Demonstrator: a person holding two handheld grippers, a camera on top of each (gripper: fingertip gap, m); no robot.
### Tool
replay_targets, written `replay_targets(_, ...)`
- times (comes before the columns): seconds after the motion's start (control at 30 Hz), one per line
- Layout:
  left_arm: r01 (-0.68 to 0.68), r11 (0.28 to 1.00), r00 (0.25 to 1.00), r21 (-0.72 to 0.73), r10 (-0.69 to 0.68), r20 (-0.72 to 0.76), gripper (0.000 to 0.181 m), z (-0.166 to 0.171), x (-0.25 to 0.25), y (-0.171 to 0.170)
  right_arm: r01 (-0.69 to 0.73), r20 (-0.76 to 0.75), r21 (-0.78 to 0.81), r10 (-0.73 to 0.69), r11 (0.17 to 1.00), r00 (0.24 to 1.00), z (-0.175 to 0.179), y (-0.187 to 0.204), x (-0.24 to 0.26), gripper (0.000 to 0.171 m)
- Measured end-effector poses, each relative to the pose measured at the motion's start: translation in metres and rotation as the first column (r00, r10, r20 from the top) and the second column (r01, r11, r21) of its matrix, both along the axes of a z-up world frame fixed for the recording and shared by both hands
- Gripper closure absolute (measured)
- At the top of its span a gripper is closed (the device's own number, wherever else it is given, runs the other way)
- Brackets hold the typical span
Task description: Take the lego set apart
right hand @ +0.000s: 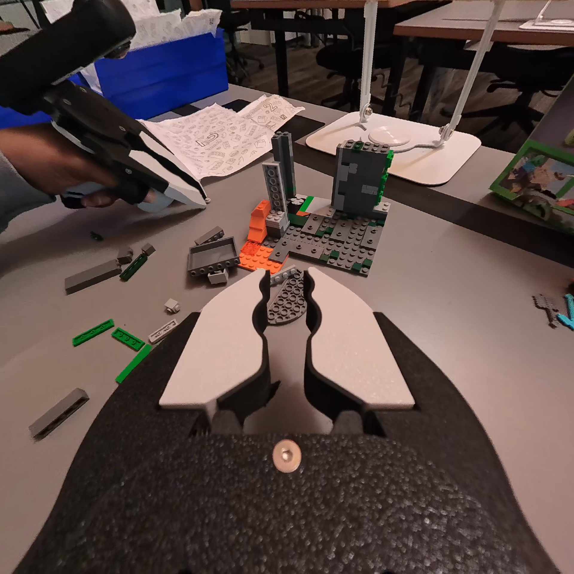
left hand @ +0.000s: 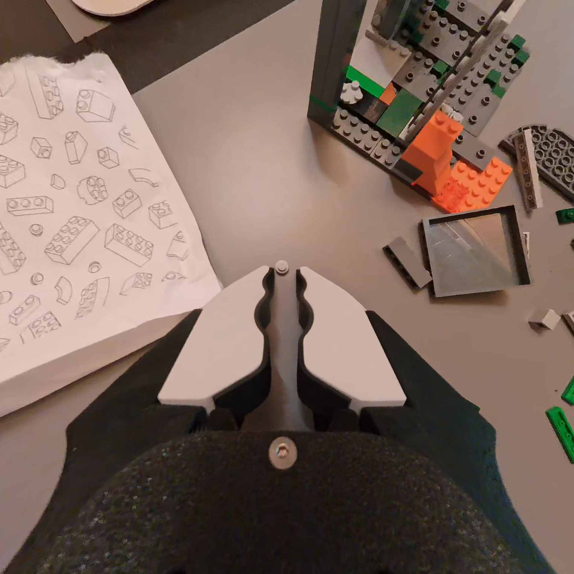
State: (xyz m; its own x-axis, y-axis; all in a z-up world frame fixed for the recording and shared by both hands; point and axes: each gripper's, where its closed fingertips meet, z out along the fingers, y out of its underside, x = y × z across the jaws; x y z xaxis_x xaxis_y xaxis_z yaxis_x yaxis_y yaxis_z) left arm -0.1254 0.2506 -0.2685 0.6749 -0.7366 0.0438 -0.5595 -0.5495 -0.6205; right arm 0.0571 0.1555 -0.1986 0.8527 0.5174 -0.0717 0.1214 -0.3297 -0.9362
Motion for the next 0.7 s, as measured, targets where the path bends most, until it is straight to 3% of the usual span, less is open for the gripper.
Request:
replay_targets(0.4,0.074,0.996,0.997,0.042,-0.073,-0.038,0.176,0.002,0.000,-0.004,-0.010,0.008,-0.006,0.010,1.000,1.000,-0.003,-0.001,-0.002,0.153)
replay_targets(0.7,0.059,0.990,0.994,0.130,-0.070,0.083,0.181,0.055,-0.040,-0.045,-0.026,0.012,-0.012,0.026,1.000,1.000,-0.005,0.001,-0.007,0.153)
